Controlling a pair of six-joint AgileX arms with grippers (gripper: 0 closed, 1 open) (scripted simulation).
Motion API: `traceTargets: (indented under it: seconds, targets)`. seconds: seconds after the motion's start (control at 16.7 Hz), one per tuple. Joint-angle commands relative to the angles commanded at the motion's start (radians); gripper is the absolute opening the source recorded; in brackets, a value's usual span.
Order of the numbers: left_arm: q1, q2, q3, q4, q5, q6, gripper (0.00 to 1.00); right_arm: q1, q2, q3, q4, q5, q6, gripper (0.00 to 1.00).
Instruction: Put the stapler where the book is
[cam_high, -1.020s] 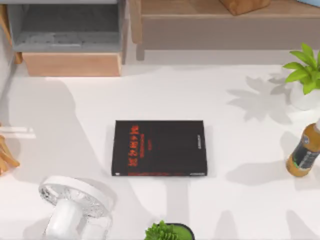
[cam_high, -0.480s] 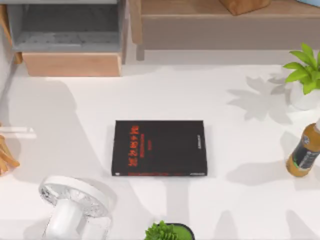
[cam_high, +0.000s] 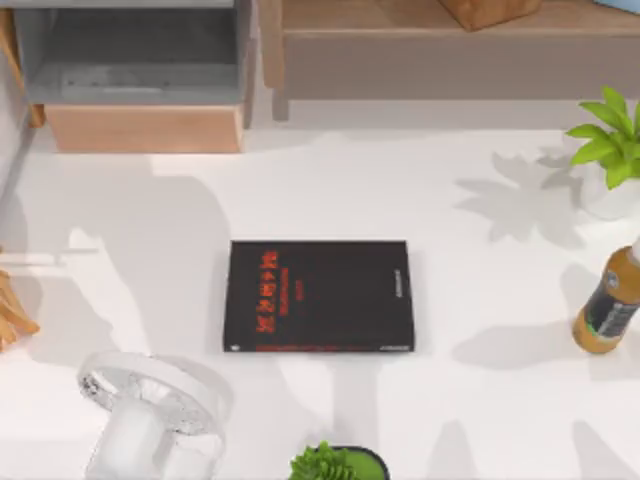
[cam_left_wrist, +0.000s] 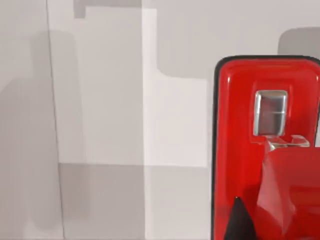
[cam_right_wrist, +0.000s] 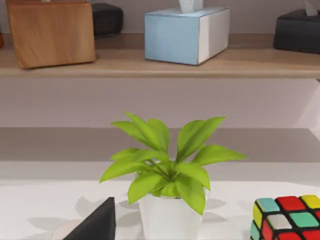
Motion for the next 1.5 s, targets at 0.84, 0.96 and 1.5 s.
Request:
traceTargets:
  seconds: [0.84, 0.96, 1.5]
  targets:
    - [-0.438, -0.338, -0.319, 0.008, -0.153, -0.318, 0.00, 0.000, 0.000, 0.000, 0.000, 0.000, 0.000, 1.00]
    - [-0.545, -0.343, -0.384, 0.021, -0.149, -0.426, 0.00, 0.000, 0.000, 0.000, 0.000, 0.000, 0.000, 1.00]
    - [-0.966, -0.310, -0.575, 0.136, -0.085, -0.949, 0.00, 0.000, 0.000, 0.000, 0.000, 0.000, 0.000, 1.00]
